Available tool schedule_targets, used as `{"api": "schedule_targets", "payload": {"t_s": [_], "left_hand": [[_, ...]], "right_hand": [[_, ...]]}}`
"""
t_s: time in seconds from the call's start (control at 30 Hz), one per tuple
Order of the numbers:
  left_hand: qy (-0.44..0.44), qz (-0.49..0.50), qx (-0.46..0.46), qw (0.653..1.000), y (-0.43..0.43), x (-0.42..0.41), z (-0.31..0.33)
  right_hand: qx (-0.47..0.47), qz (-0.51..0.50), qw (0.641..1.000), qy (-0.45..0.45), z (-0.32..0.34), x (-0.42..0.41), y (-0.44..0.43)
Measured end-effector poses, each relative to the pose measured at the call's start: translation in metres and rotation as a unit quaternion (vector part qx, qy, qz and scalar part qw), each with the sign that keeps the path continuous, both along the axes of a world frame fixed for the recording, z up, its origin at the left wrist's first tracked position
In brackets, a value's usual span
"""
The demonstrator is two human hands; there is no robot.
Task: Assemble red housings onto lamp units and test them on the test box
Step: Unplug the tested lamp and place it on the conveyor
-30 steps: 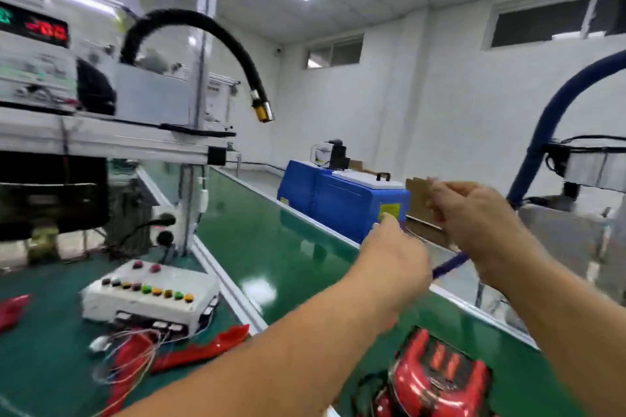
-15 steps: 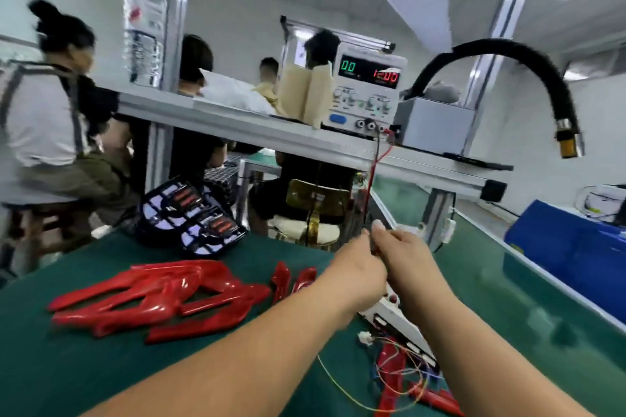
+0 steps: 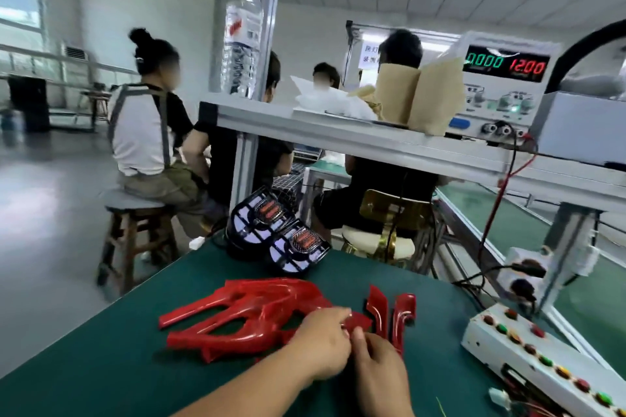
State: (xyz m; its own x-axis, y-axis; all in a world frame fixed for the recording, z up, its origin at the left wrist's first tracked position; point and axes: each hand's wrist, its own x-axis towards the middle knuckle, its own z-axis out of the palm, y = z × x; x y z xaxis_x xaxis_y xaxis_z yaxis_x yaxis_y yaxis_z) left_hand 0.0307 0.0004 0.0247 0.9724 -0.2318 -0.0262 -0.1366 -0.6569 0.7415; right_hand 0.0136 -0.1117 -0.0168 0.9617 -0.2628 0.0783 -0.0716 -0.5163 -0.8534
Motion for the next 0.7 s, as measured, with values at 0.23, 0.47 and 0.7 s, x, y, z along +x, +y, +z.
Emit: {"api": "schedule_targets", "payload": {"t_s": [0.23, 0.47, 0.7], "left_hand": [[-0.063, 0.237, -0.047, 0.968, 0.087, 0.103, 0.011], [0.016, 0.272, -0.031, 0.962, 0.093, 0.155, -0.004], [0.054, 0.278, -0.02, 0.959, 0.088, 0.172, -0.016]], "right_hand": [[-0.017, -0.024, 0.999, -0.037, -0.007, 0.002, 0.012], [-0.027, -0.013, 0.999, -0.045, -0.008, 0.002, 0.01], [-0.033, -0.004, 0.998, -0.048, -0.011, 0.002, 0.007]]}}
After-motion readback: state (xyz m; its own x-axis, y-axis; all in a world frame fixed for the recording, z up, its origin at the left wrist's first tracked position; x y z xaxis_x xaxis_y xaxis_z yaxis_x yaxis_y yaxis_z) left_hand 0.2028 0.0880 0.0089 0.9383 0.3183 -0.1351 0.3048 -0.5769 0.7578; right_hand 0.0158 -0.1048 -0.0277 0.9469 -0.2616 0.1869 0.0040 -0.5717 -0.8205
